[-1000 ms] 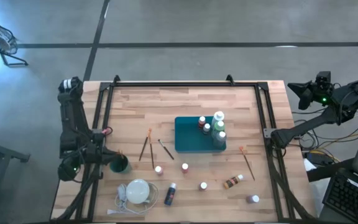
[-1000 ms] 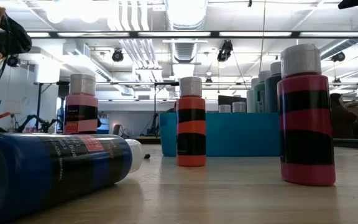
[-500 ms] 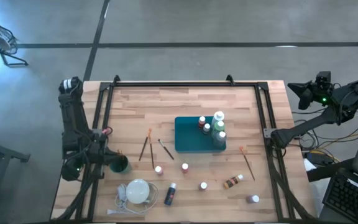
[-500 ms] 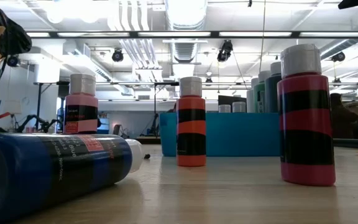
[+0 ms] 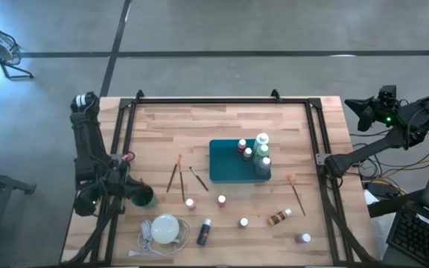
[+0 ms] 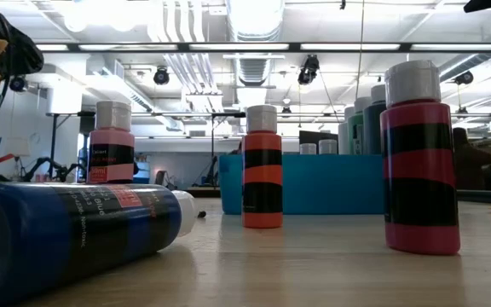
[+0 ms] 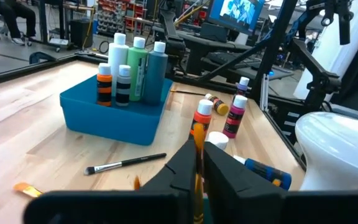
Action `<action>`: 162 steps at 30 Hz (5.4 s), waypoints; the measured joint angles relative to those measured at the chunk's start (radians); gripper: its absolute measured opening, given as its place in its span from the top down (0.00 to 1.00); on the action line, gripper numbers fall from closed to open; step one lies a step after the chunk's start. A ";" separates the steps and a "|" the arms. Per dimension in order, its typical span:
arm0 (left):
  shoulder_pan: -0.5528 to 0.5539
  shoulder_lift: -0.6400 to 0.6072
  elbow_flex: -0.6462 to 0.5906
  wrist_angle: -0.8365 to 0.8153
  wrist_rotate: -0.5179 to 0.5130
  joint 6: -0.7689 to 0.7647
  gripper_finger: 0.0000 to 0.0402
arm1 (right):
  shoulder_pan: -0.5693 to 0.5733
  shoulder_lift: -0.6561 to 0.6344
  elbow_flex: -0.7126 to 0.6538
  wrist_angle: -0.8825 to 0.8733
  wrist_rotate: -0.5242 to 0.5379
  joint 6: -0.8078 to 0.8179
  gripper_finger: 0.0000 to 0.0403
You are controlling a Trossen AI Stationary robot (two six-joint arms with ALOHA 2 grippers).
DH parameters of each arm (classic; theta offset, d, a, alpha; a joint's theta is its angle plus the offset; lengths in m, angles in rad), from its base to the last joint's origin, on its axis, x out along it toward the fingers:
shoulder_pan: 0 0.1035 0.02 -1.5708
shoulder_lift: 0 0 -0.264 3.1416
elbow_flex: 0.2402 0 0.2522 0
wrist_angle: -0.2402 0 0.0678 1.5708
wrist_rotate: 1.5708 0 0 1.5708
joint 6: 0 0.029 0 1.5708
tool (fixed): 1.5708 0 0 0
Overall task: Pick & Place Paint Supplies
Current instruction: Put the gold paintbrush into the green cup
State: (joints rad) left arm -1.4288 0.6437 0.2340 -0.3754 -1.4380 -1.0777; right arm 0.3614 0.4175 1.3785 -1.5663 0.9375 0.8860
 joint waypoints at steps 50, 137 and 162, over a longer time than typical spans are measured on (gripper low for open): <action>1.063 0.177 0.718 -0.022 0.776 0.586 0.73 | 0.000 0.000 0.000 0.000 0.000 0.000 0.98; 1.716 0.752 0.809 -0.551 1.335 0.311 0.50 | 0.000 0.000 0.000 0.000 0.000 0.000 0.98; 1.715 0.734 0.775 -0.541 1.362 0.343 0.50 | 0.000 0.000 0.000 0.000 0.000 -0.001 0.98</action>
State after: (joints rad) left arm 0.2867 1.3777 1.0088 -0.9165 -0.0757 -0.7349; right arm 0.3611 0.4175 1.3785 -1.5665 0.9375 0.8854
